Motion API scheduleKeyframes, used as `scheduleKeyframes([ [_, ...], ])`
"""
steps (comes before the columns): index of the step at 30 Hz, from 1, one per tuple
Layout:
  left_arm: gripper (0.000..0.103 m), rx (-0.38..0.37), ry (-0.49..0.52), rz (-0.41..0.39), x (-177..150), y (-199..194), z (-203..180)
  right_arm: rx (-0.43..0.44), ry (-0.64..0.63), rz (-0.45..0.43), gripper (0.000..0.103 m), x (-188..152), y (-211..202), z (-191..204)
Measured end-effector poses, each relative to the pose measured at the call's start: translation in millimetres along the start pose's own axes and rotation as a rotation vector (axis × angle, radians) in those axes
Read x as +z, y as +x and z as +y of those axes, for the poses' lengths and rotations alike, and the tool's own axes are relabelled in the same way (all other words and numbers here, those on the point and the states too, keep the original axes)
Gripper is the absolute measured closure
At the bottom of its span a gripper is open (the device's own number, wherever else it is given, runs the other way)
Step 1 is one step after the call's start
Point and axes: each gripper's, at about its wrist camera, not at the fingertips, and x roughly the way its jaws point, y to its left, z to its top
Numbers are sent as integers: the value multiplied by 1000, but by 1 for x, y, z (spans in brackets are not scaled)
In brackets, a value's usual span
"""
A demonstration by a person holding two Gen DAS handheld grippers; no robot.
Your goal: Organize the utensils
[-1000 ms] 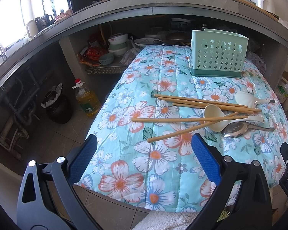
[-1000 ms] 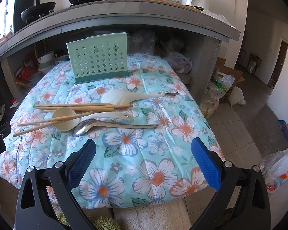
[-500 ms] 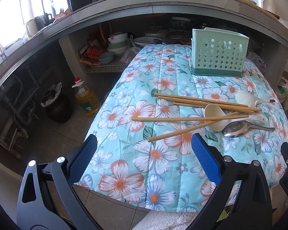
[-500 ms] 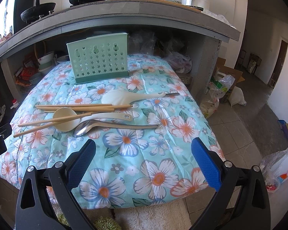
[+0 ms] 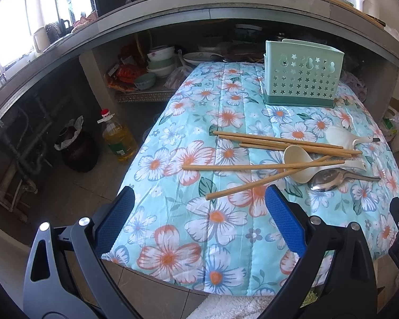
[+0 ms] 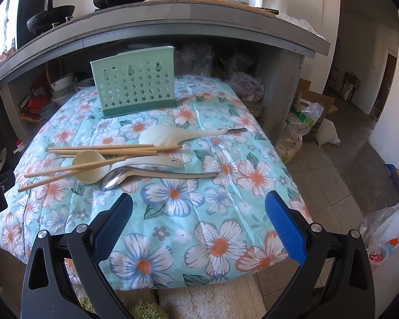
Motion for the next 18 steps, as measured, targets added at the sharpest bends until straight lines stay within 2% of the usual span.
scheduleKeyframes([
  [6,8,-36,30,4,5,2,-5,21,6,2,6,-3,1,1],
  [12,9,-111,48,39,7,12,-11,32,-6,-26,6,-4,-1,2],
  [18,8,-200,34,21,11,16,-10,18,-28,-59,6,-3,-4,5],
])
